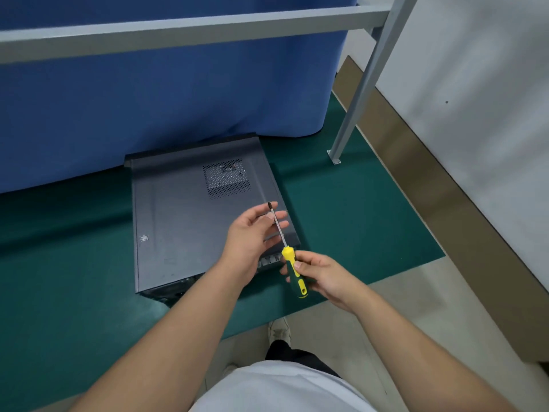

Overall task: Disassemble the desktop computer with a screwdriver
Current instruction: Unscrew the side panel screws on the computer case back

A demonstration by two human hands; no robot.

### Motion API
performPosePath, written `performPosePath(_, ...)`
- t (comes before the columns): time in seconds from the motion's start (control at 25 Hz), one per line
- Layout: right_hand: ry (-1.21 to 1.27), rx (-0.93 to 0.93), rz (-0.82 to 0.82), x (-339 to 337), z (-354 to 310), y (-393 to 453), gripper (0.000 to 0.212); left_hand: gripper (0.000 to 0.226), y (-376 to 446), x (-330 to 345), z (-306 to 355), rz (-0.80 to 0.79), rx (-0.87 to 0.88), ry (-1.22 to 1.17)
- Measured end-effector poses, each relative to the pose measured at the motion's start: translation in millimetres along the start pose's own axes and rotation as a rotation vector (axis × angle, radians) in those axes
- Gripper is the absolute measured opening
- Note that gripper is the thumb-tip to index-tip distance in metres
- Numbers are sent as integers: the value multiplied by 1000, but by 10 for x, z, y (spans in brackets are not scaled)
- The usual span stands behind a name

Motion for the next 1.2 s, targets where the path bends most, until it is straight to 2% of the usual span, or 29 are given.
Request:
performPosePath(0.24,-26,-6,90,445,300,-339,27,23,-379,-291,-263,-15,-8,-27)
performPosePath(0.56,-25,14,208,828,560,-673,27,16,-665,-505,-603,-27,-89,-69)
performPosePath(0.88,-47,42,264,690,658,-769,25,17,-513,-349,-772,-45,-161,-59)
performPosePath(1.2,-58,152,255,267,744,-704,16,17,9,-30,-1003,102,-366,-95)
Point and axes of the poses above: each hand's wrist, its own y-axis towards the middle knuckle, its own x-axis out of the palm, z = x × y, the point moved 2 cm from there along y, towards the middle knuckle, and after that the axes turned 13 degrees about -x, right-handed, at the moved point
